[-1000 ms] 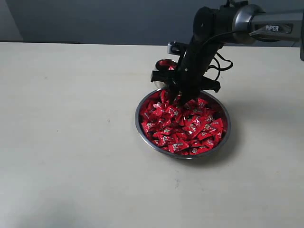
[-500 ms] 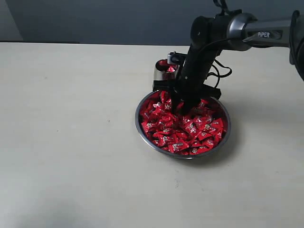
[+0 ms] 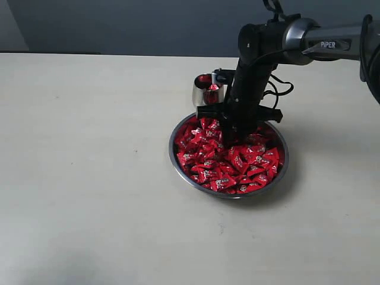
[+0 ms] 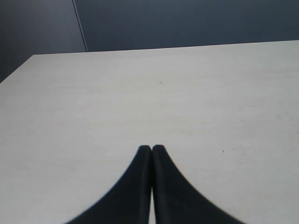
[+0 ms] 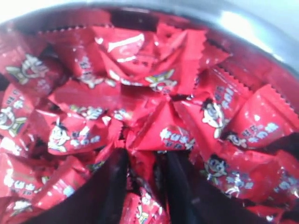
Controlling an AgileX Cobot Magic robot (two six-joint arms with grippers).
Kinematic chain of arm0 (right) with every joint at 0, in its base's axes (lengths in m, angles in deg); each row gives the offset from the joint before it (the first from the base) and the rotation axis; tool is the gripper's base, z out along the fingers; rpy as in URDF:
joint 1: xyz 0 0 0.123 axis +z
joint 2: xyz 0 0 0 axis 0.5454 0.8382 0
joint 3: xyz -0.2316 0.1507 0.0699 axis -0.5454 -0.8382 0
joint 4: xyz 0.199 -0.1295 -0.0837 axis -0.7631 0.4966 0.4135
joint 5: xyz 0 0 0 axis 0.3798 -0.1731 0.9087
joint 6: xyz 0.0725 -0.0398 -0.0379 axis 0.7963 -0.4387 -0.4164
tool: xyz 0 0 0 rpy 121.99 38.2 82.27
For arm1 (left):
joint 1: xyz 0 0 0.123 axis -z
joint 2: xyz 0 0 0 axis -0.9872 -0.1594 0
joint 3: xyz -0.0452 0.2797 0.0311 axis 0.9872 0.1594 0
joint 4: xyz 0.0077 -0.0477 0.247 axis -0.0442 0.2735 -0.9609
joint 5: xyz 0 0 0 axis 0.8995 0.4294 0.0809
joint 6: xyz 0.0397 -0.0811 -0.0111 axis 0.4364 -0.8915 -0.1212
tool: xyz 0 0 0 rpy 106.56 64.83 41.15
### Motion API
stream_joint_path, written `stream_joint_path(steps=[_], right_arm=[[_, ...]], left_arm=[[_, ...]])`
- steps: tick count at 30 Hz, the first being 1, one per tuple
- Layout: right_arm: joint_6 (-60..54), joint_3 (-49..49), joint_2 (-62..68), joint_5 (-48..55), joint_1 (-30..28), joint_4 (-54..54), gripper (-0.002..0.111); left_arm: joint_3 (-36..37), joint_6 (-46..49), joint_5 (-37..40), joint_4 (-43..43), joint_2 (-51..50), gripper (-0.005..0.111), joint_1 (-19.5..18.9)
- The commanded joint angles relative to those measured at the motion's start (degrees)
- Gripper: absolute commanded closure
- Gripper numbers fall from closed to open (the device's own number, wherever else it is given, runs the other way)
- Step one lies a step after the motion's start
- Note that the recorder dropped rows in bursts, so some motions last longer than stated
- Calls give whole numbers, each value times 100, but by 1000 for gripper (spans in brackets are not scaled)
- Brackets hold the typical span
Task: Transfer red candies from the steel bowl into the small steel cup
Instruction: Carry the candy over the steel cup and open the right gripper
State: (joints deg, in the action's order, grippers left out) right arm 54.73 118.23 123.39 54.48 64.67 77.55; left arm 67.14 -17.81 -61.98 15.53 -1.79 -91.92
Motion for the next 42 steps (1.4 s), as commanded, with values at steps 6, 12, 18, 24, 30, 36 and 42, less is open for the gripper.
stream_joint_path(steps=[6, 12, 18, 24, 30, 36, 42], right_arm=[[-20, 5, -17, -18, -18, 140, 106], [-143, 5, -224, 72, -18, 140, 107], [-167, 5, -508, 403, -18, 489, 107], [-365, 5, -987, 294, -18, 587, 107], [-624, -499, -2062, -1303, -18, 600, 107], [-927, -1323, -2158, -2949, -18, 604, 107], [-1142, -935, -1307, -3001, -30, 587, 107]], left_arm=[[26, -8, -45, -11, 27, 106, 38], [26, -8, -45, -11, 27, 106, 38], [26, -8, -45, -11, 27, 106, 38], [26, -8, -45, -11, 27, 106, 38], [26, -8, -45, -11, 27, 106, 38], [26, -8, -45, -11, 27, 106, 38], [26, -8, -45, -11, 27, 106, 38]])
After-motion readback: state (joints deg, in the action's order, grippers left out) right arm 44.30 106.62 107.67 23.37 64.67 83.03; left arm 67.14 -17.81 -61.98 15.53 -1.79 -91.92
